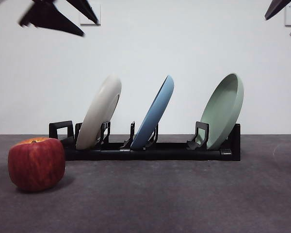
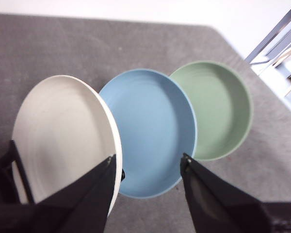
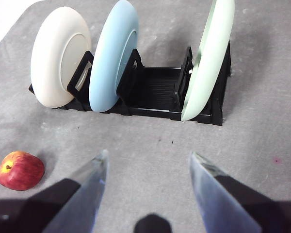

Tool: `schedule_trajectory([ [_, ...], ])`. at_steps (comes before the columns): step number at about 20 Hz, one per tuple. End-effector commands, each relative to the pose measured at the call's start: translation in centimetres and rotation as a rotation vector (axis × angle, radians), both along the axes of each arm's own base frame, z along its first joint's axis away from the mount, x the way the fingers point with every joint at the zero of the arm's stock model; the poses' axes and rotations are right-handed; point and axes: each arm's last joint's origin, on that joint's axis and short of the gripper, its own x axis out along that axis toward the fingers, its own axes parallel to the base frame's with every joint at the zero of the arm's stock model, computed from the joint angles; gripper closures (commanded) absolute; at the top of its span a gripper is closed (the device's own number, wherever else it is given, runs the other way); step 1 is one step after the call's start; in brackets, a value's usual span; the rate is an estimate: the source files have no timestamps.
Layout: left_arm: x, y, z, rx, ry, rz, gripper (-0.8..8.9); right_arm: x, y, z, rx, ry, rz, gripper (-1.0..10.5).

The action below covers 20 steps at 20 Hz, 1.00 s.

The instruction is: Take the yellow plate from the plate rack,put the plate on the table,take the apple from the table,put the apple in the plate

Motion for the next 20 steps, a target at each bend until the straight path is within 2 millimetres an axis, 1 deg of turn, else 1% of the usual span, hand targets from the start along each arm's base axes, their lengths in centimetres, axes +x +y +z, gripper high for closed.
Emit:
schedule_trajectory([
  [1, 1.7, -1.5, -1.2, 0.041, 0.047, 0.01, 5.88, 0.1, 0.0, 0.1, -0.004, -0.011, 0.002, 6.6],
  [4, 3.9, -3.2, -3.2, 0.095, 0.098, 0.03, 5.89, 0.1, 0.0, 0.1, -0.005, -0.011, 0.001, 6.6],
  [8, 5.3, -4.3, -5.7, 0.127, 0.145, 0.029, 5.92, 0.1, 0.0, 0.1, -0.005, -0.014, 0.0, 6.6],
  [10, 5.7, -4.4, -6.5, 0.133, 0.161, 0.029, 5.93, 0.1, 0.0, 0.2, -0.005, -0.02, 0.0, 6.6],
  [11, 5.7, -4.4, -6.5, 0.133, 0.162, 0.028, 5.99, 0.1, 0.0, 0.2, -0.005, -0.02, -0.001, 6.6],
  [12, 5.7, -4.4, -6.5, 0.133, 0.159, 0.028, 6.3, 0.1, 0.0, 0.2, -0.007, -0.021, -0.003, 6.6],
  [14, 5.7, -4.5, -6.5, 0.13, 0.155, 0.021, 8.02, 0.2, 0.0, 0.2, -0.006, -0.026, -0.003, 6.6],
  [15, 5.7, -4.5, -6.5, 0.132, 0.154, 0.022, 8.21, 0.2, 0.0, 0.2, -0.005, -0.027, -0.003, 6.6],
  [17, 5.7, -4.5, -6.3, 0.13, 0.151, 0.022, 8.22, 0.2, 0.0, 0.2, -0.005, -0.027, -0.003, 6.6],
  [20, 5.6, -4.5, -5.3, 0.138, 0.137, -0.001, 8.22, 0.2, 0.0, 0.3, -0.005, -0.032, -0.003, 6.6],
])
